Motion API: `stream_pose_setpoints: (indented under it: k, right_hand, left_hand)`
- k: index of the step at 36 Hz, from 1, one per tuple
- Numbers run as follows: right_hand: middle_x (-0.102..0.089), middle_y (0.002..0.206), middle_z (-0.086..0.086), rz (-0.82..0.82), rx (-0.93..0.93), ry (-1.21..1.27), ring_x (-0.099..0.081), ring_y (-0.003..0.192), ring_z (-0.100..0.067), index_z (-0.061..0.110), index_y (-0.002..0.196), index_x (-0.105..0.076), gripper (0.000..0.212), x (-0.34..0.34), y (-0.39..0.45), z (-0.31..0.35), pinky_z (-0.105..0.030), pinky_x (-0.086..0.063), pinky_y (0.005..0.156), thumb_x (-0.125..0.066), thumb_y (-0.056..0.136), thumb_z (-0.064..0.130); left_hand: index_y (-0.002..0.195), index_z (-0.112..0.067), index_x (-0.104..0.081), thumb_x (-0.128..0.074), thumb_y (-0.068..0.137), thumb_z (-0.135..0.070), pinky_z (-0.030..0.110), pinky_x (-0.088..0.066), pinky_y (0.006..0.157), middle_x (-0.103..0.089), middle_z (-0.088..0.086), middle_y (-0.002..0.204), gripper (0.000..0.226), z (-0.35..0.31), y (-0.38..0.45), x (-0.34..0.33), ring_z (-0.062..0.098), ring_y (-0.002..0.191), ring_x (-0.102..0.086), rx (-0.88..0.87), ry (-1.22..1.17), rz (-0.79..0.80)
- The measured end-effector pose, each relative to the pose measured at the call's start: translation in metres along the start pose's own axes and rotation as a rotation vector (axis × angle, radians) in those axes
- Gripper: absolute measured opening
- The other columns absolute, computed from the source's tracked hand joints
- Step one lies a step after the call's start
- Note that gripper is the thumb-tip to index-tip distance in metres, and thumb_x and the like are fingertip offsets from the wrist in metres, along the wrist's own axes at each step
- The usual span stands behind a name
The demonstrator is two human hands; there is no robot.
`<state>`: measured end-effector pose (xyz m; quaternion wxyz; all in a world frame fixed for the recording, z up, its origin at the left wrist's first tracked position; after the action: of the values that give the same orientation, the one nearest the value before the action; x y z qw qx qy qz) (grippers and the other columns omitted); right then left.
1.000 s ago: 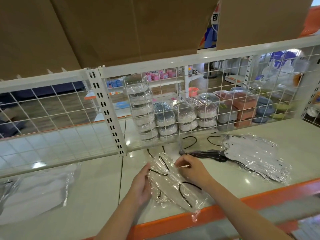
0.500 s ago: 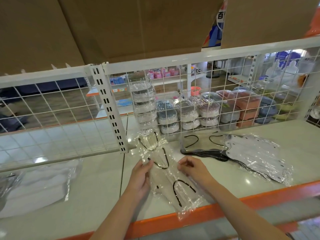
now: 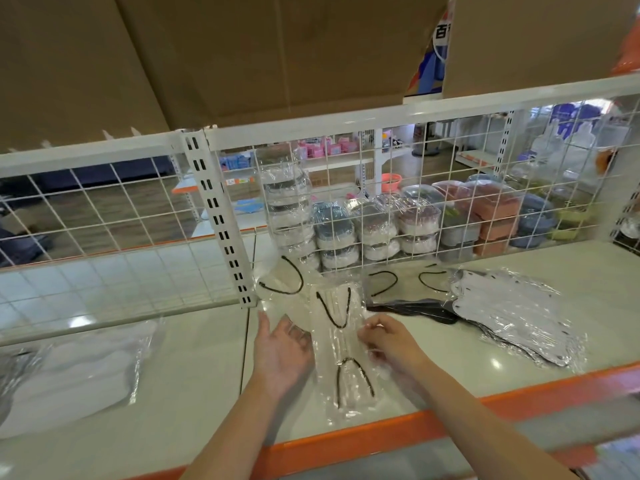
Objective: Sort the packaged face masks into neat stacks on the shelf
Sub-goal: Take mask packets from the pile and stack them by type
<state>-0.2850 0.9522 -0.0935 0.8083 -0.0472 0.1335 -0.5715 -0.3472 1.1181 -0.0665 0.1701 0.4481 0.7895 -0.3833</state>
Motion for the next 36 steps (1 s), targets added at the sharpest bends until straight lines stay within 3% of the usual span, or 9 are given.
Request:
stream_pose_setpoints:
  k: [3, 5, 10, 16, 20, 24, 29, 33, 36]
  right_hand:
    - [-0.057, 0.074, -0.006, -0.083, 0.07, -0.126, -0.05, 0.066, -0.015, 0.013, 0.078, -0.058, 0.015, 0.005, 0.005, 0.007, -0.023, -0.04, 0.061, -0.061, 0.085, 0.0]
    - [-0.061, 0.075, -0.003, -0.096, 0.098, -0.166, -0.053, 0.07, -0.013, 0.014, 0.077, -0.062, 0.015, 0.008, 0.006, 0.013, -0.023, -0.042, 0.069, -0.063, 0.084, 0.001]
    - [-0.062, 0.077, -0.001, -0.089, 0.157, -0.273, -0.056, 0.075, -0.012, 0.016, 0.077, -0.063, 0.014, 0.011, 0.009, 0.021, -0.022, -0.043, 0.076, -0.065, 0.084, 0.004]
    - [-0.056, 0.076, 0.001, -0.21, 0.099, -0.171, -0.051, 0.073, -0.014, 0.015, 0.084, -0.058, 0.007, 0.014, 0.019, 0.017, -0.031, -0.043, 0.076, -0.058, 0.09, 0.011]
    - [-0.05, 0.066, 0.001, -0.318, 0.056, -0.129, -0.043, 0.06, -0.012, 0.016, 0.081, -0.055, 0.011, 0.02, 0.022, 0.015, -0.026, -0.037, 0.062, -0.055, 0.09, 0.009]
    - [-0.054, 0.073, 0.001, -0.283, 0.02, -0.251, -0.046, 0.064, -0.012, 0.016, 0.081, -0.055, 0.012, 0.011, 0.02, 0.004, -0.023, -0.037, 0.058, -0.054, 0.091, 0.009]
    - [-0.052, 0.07, -0.003, -0.208, -0.056, -0.309, -0.043, 0.056, -0.015, 0.021, 0.077, -0.051, 0.02, -0.016, 0.02, -0.016, -0.027, -0.033, 0.049, -0.048, 0.087, 0.003]
    - [-0.061, 0.102, -0.003, -0.134, -0.023, -0.436, -0.058, 0.088, -0.018, 0.017, 0.108, -0.057, 0.019, -0.023, 0.02, -0.011, -0.03, -0.048, 0.075, -0.054, 0.09, 0.012]
    - [-0.047, 0.133, -0.002, -0.177, 0.104, -0.783, -0.045, 0.124, -0.021, 0.011, 0.131, -0.049, 0.037, -0.004, 0.033, 0.003, -0.029, -0.035, 0.104, -0.047, 0.094, 0.009]
  left_hand:
    - [0.14, -0.015, -0.038, -0.038, 0.089, -0.065, 0.048, -0.035, 0.097, -0.038, 0.038, 0.133, 0.071, 0.001, 0.024, 0.03, 0.04, 0.113, -0.049, 0.085, 0.019, 0.013]
    - [0.134, -0.005, -0.048, -0.06, 0.063, -0.077, 0.049, -0.036, 0.101, -0.05, 0.031, 0.129, 0.102, 0.003, 0.038, 0.045, 0.036, 0.109, -0.054, 0.162, 0.242, 0.033]
    - [0.135, -0.006, -0.051, -0.056, 0.068, -0.074, 0.052, -0.031, 0.11, -0.063, 0.019, 0.122, 0.095, -0.002, 0.034, 0.03, 0.036, 0.11, -0.061, 0.159, 0.411, 0.232]
    - [0.098, -0.001, -0.068, -0.057, 0.086, -0.004, 0.026, -0.055, 0.063, -0.073, 0.013, 0.082, 0.016, 0.012, 0.012, 0.022, 0.019, 0.068, -0.07, 0.185, 0.664, 0.35]
    - [0.115, -0.002, -0.057, -0.048, 0.095, -0.008, 0.031, -0.057, 0.064, -0.072, 0.015, 0.092, 0.022, 0.01, 0.023, 0.026, 0.022, 0.077, -0.07, 0.088, 0.418, 0.237]
    - [0.134, -0.01, -0.048, -0.047, 0.098, -0.023, 0.045, -0.049, 0.091, -0.064, 0.017, 0.12, 0.038, 0.008, 0.028, 0.027, 0.03, 0.108, -0.062, 0.078, 0.264, 0.134]
    - [0.12, -0.008, -0.057, -0.06, 0.091, -0.02, 0.045, -0.052, 0.089, -0.07, 0.015, 0.107, 0.032, 0.018, 0.02, 0.018, 0.029, 0.098, -0.068, 0.082, 0.395, 0.219]
    - [0.11, 0.004, -0.055, -0.05, 0.084, 0.017, 0.035, -0.055, 0.063, -0.071, 0.013, 0.072, 0.029, 0.019, 0.012, 0.012, 0.03, 0.074, -0.066, 0.006, 0.525, 0.17]
    - [0.12, 0.007, -0.051, -0.046, 0.088, 0.014, 0.038, -0.053, 0.065, -0.069, 0.017, 0.082, 0.033, 0.013, 0.014, 0.015, 0.031, 0.079, -0.064, 0.023, 0.495, 0.126]
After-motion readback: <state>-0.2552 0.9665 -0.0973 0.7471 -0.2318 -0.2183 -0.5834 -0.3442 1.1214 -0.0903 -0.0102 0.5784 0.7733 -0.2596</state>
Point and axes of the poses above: each hand's wrist, its own y-axis towards the middle knuckle, its own x-axis out of the back of the hand, z = x × y, the point moved 1 cm from there along y, towards the middle knuckle
